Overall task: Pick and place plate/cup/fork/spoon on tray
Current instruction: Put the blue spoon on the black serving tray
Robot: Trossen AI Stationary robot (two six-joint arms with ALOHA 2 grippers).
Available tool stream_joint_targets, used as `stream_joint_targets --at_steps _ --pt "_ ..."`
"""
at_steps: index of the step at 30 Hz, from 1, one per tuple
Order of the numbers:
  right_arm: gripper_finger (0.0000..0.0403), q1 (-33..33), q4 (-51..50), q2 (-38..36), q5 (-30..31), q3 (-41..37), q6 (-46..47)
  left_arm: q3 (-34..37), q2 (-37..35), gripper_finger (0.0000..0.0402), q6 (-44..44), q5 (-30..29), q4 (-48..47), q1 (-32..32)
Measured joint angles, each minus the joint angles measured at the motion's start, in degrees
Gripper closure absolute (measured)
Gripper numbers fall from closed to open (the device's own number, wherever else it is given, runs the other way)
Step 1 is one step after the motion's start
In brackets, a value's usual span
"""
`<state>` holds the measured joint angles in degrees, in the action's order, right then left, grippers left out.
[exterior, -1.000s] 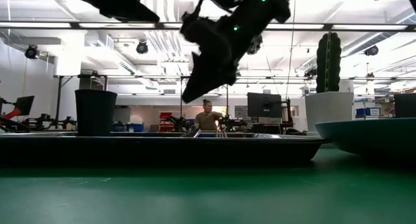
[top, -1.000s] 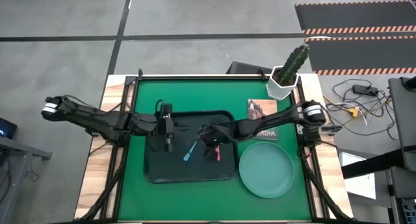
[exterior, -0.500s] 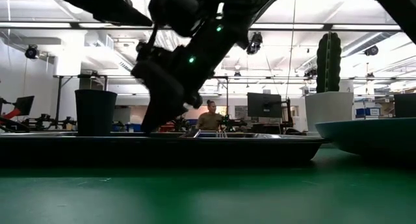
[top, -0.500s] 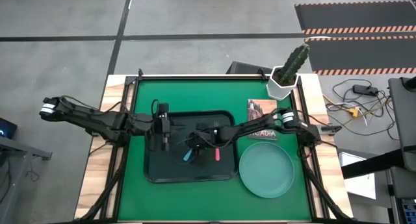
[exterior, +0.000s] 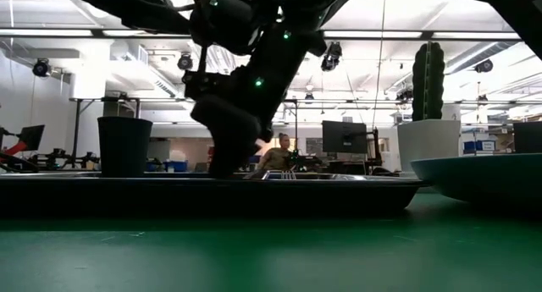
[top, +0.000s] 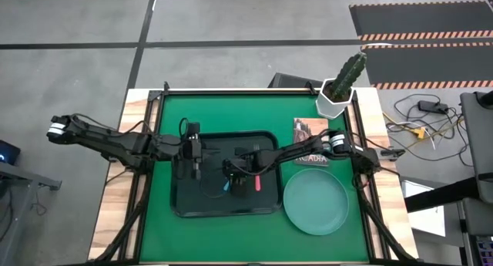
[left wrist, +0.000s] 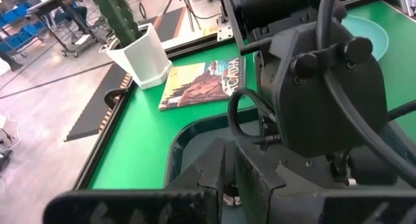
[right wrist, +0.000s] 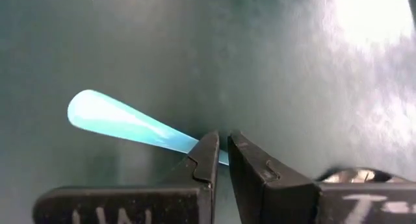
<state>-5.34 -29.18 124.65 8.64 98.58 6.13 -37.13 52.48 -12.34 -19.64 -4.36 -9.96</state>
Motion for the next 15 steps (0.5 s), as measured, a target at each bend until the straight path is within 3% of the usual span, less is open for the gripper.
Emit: stream_joint_targets --at_steps 10,15 --pt "0.0376 -0.1 -13.9 -2.4 -1.6 0.5 -1.4 0.0 -0.1 0.0385 0.0 0.0 0.0 0.0" --pt "0.0376 -0.3 -16.0 -4.0 -1.6 0.5 -2.3 0.0 -0.1 0.0385 0.0 0.0 0.0 0.0"
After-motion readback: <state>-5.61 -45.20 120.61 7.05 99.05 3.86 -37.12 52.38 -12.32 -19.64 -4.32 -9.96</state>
